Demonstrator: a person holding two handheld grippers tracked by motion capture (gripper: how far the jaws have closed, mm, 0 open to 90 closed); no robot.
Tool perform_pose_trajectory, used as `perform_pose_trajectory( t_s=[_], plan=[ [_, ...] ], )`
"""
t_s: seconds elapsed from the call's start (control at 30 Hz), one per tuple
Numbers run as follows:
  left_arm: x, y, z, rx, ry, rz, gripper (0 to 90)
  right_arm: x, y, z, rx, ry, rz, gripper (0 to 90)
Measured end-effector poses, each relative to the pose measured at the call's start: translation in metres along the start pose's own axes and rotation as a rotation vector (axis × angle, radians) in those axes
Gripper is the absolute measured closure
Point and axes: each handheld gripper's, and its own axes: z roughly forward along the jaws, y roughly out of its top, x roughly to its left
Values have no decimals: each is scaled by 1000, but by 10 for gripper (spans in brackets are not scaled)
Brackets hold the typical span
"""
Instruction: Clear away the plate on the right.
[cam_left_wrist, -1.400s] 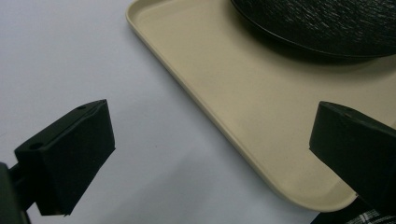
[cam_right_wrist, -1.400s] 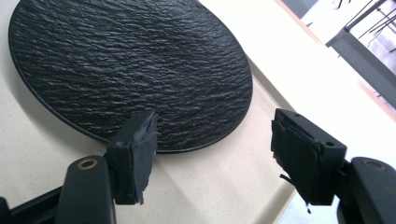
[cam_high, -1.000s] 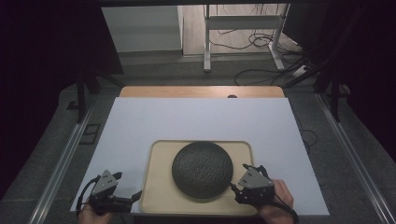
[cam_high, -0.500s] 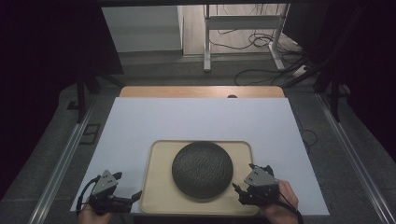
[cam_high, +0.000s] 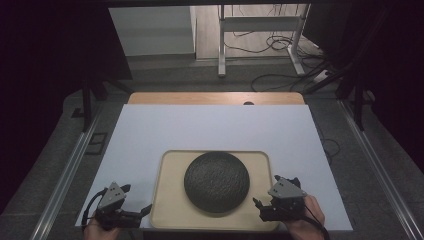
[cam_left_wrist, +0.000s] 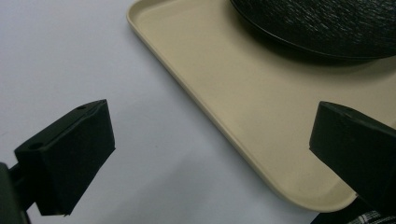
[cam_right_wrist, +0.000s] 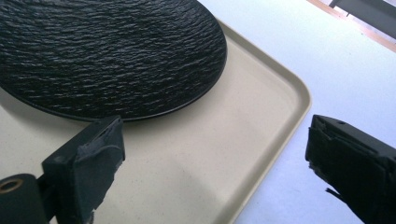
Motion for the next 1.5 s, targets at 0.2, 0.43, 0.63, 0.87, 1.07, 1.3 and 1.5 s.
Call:
perform_pose_trajectory(
  t_s=[0.2, 0.43, 0.63, 0.87, 1.07, 1.3, 1.5],
  plan=[
    [0, 0, 0, 0, -1, 0, 0, -6, -5, -4, -6, -1, 35, 28],
    [0, 0, 0, -1, -2, -1, 0, -10, -11, -11, -14, -7, 63, 8],
    [0, 0, 0, -3, -3, -3, 0, -15, -16, -17, -27, -13, 84, 0],
    [0, 0, -1, -9, -4, -8, 0, -19, -22, -25, -48, -27, 120, 0],
    [1, 0, -1, -14, -5, -8, 0, -23, -28, -29, -56, -35, 141, 0],
    [1, 0, -2, -14, -5, -8, 0, -29, -37, -34, -60, -64, 149, 0],
    [0, 0, -1, -12, -6, -5, 0, -34, -49, -34, -26, -80, 182, 0]
  ],
)
